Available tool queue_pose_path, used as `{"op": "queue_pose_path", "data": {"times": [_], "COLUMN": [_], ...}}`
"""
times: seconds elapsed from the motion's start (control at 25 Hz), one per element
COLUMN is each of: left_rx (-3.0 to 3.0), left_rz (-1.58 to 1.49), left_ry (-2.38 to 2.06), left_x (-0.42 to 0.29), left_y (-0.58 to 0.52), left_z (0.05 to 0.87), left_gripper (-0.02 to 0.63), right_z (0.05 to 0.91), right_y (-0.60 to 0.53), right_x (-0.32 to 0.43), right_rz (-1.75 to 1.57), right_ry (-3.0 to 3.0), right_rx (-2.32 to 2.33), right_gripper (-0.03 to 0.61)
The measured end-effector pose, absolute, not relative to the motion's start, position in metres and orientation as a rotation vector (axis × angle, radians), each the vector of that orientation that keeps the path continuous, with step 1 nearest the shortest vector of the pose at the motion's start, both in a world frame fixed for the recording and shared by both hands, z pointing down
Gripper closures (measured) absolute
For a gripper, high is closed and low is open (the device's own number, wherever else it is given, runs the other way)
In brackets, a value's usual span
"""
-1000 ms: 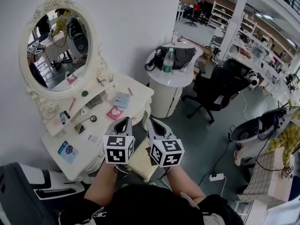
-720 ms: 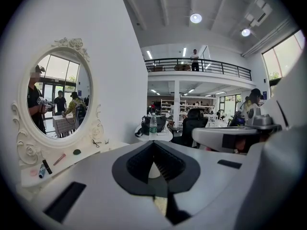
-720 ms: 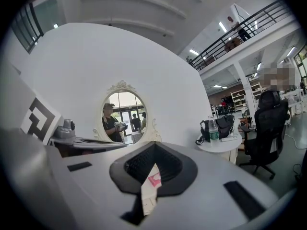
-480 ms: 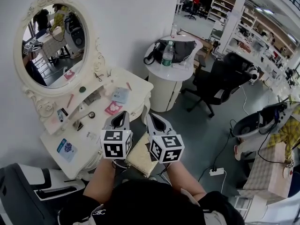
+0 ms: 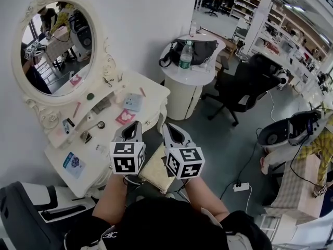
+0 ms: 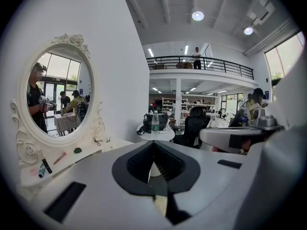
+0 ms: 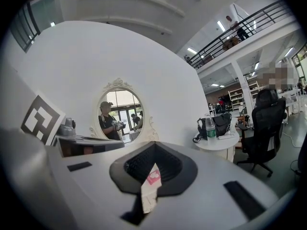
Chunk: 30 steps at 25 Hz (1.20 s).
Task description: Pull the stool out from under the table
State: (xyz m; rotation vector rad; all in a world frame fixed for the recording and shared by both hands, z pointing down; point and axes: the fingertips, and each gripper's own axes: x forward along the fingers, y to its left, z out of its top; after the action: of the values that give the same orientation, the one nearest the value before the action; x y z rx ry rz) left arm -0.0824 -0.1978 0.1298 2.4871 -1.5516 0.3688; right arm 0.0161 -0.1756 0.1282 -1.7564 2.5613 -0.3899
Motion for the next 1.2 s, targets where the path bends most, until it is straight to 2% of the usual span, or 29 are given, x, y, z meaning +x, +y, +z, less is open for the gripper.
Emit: {"op": "queue_pose_path", "data": {"times": [1.2], "left_rx": [2.535], "left_rz": [0.411], "left_ry": [-1.521], "left_x": [-0.063], "left_y": [-0.189], "left_z": [0.134], "left_gripper": [0.614], "right_z": [0.125], "right_y": [-0.169], "right_x": [0.02], "right_rz": [-0.312], "right_ry": [2.568], "right_rx": [-1.77], "right_gripper": [0.571]}}
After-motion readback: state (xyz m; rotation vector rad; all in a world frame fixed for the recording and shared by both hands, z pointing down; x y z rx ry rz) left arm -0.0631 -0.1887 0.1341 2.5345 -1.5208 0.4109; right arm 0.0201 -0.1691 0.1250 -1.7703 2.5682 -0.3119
